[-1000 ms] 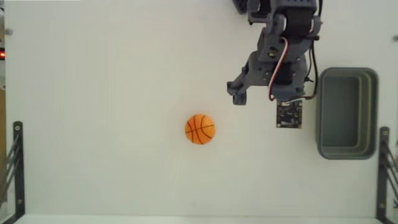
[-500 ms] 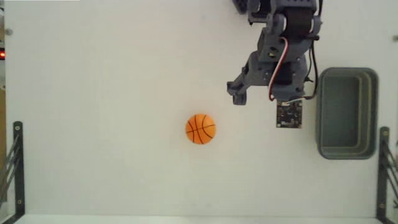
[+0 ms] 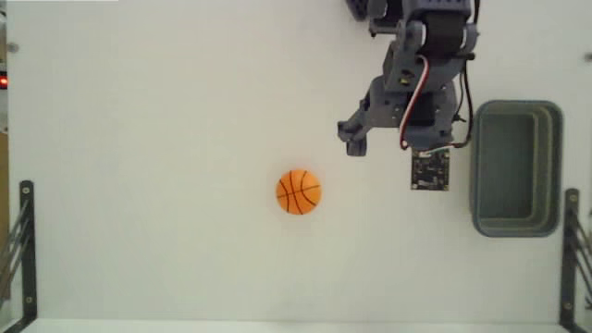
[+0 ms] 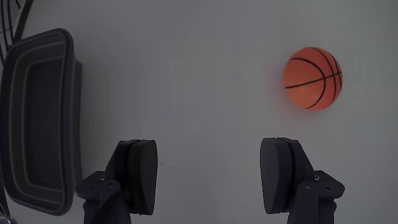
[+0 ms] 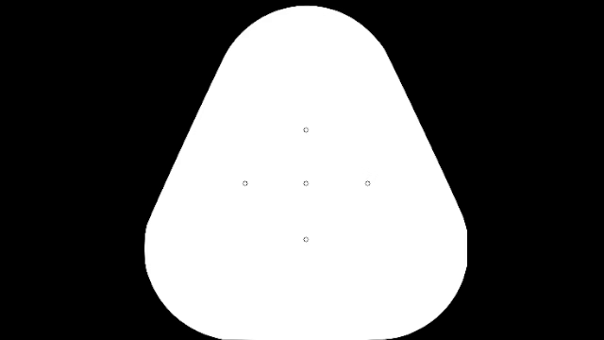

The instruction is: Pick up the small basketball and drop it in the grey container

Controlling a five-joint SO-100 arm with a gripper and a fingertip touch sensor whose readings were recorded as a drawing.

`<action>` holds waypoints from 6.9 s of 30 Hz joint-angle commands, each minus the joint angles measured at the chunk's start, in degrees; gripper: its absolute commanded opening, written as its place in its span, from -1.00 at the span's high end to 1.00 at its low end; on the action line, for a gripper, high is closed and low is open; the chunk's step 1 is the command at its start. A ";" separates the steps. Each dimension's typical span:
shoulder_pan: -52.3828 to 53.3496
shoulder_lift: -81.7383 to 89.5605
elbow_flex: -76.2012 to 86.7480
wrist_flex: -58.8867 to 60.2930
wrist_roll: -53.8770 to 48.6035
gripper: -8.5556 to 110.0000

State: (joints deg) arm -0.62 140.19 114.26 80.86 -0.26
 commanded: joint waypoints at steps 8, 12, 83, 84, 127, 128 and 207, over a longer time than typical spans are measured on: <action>0.62 1.93 0.30 1.10 0.26 -1.00; 0.62 1.93 0.30 1.10 0.26 -1.00; 11.77 1.93 0.30 1.10 0.26 -1.00; 12.56 1.93 0.30 1.10 0.26 -1.00; 18.85 1.93 0.30 1.10 0.26 -1.00; 18.85 1.93 0.30 1.10 0.26 -1.00; 22.04 -32.47 -13.29 -19.71 0.26 -1.00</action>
State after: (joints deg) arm 20.21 107.40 104.06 62.40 -0.26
